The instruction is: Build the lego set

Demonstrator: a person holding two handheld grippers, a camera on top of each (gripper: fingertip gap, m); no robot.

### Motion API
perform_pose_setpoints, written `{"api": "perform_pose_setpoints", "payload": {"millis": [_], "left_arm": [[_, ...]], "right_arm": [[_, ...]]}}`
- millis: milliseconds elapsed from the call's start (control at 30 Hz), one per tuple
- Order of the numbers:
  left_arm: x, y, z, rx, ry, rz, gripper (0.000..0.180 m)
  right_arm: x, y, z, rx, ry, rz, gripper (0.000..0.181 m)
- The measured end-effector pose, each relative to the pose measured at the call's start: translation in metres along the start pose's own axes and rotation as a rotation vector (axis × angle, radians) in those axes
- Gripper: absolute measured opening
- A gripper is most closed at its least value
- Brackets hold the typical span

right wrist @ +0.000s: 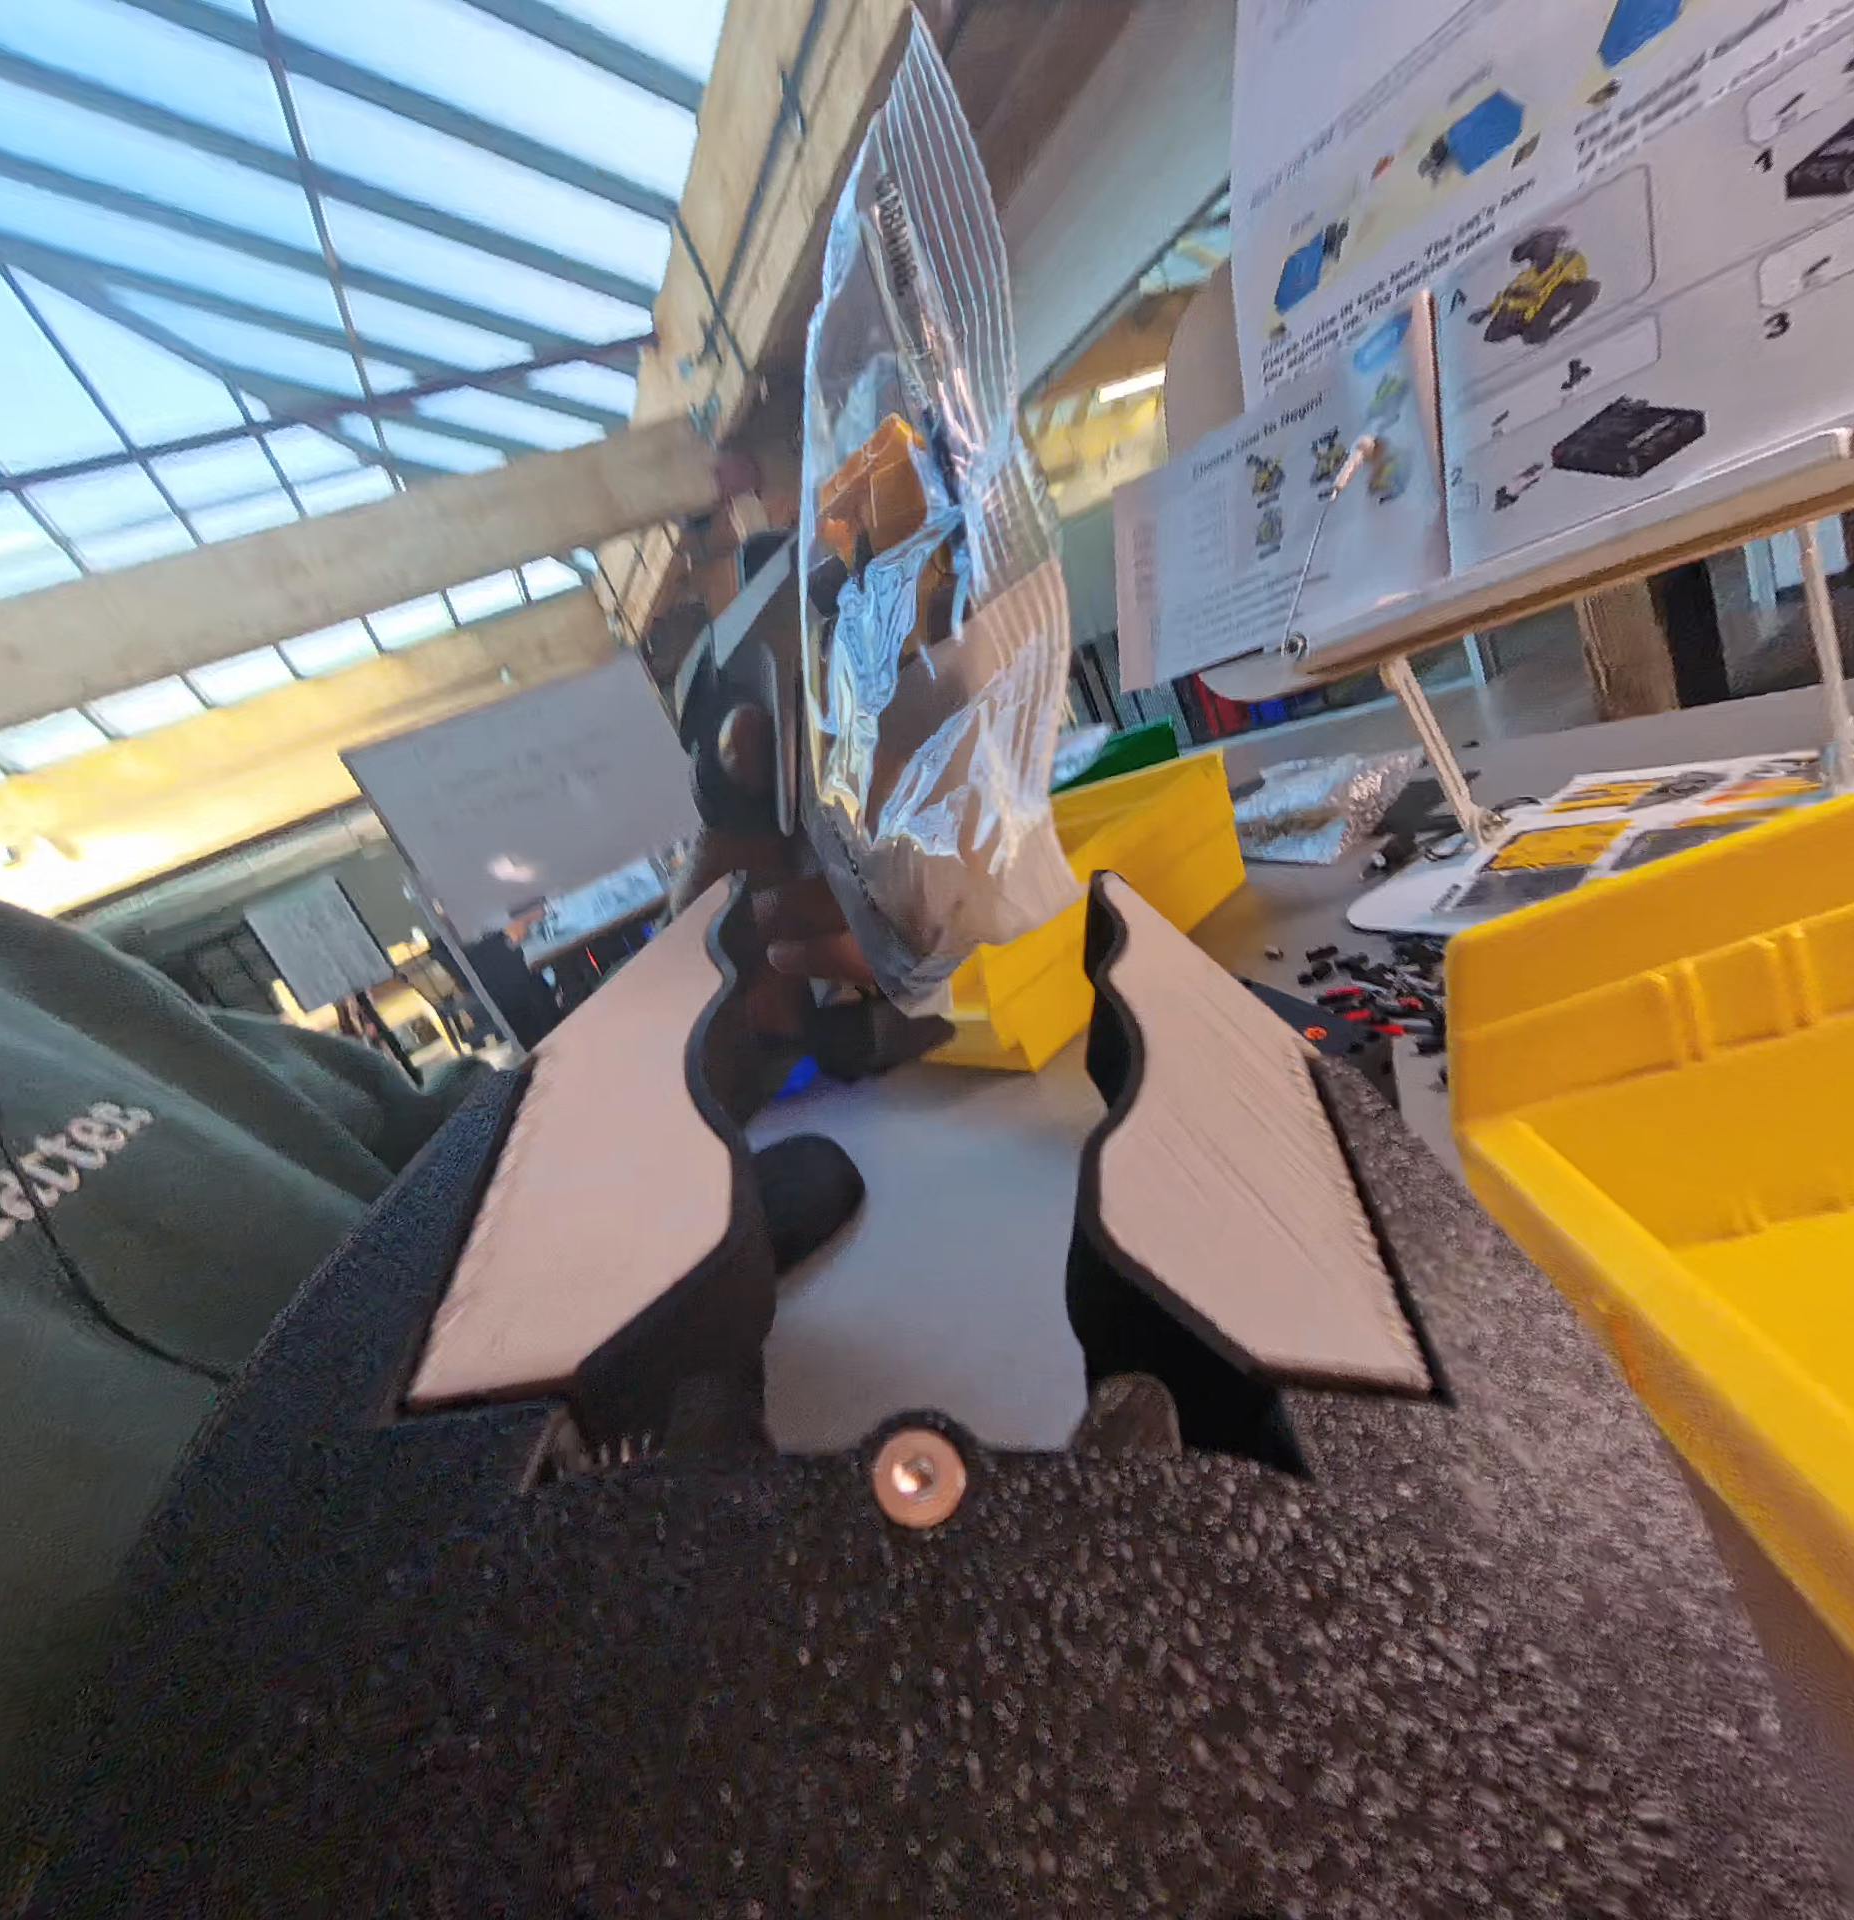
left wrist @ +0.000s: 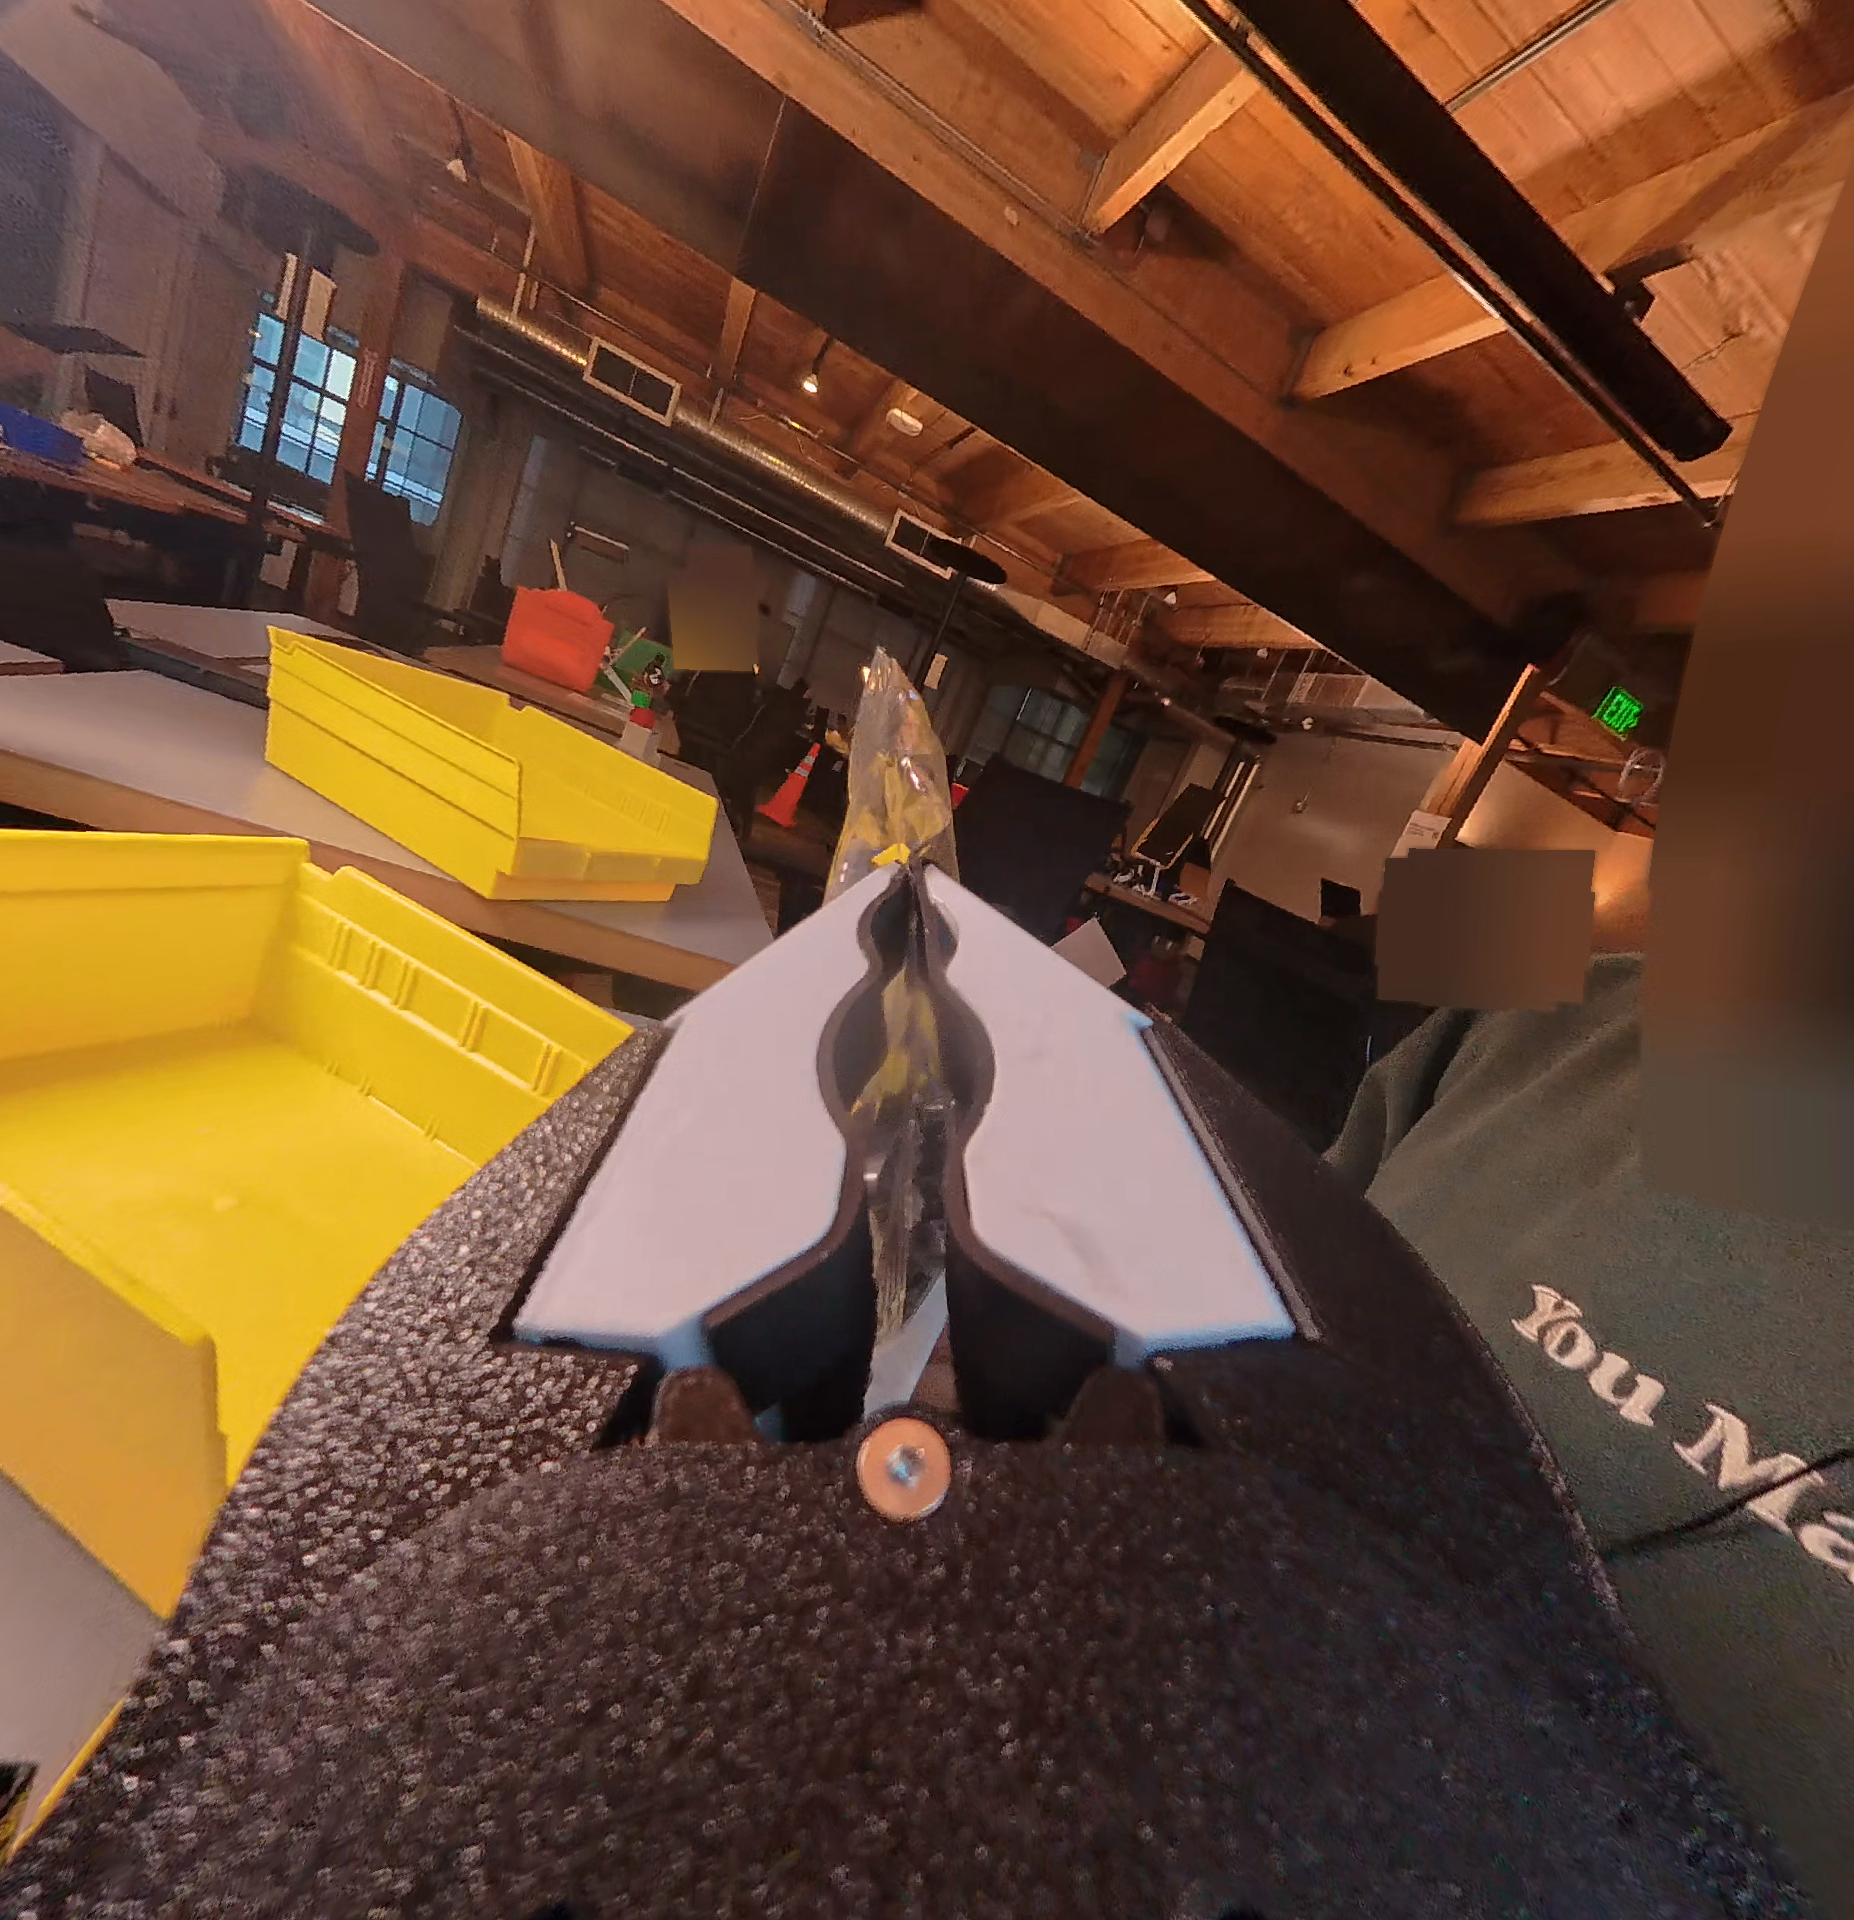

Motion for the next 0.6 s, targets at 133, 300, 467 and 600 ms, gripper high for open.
{"api": "perform_pose_setpoints", "payload": {"millis": [133, 300, 467, 600], "left_arm": [[-0.015, 0.008, 0.006, 0.066, -0.073, 0.021, 0.000], [-0.046, 0.038, 0.009, 0.120, -0.076, 0.002, 0.000], [-0.082, 0.083, 0.007, 0.134, -0.008, -0.068, 0.000], [-0.106, 0.116, -0.002, 0.032, 0.148, -0.138, 0.001]], "right_arm": [[-0.004, 0.005, -0.001, 0.010, -0.186, 0.060, 0.040], [0.005, -0.014, -0.031, 0.013, -0.205, 0.143, 0.029], [0.010, -0.040, -0.087, 0.116, -0.039, 0.248, 0.022], [0.017, -0.081, -0.121, 0.097, 0.062, 0.316, 0.021]]}}
Point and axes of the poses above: each gripper's, where its closed fingertips meet, x back along the fingers, z out of its underside, y = z × x across the jaws, the point moved 10 cm from there along x, back along the fingers, and after that the axes turned 14 degrees about -y, right-handed, at the moved point
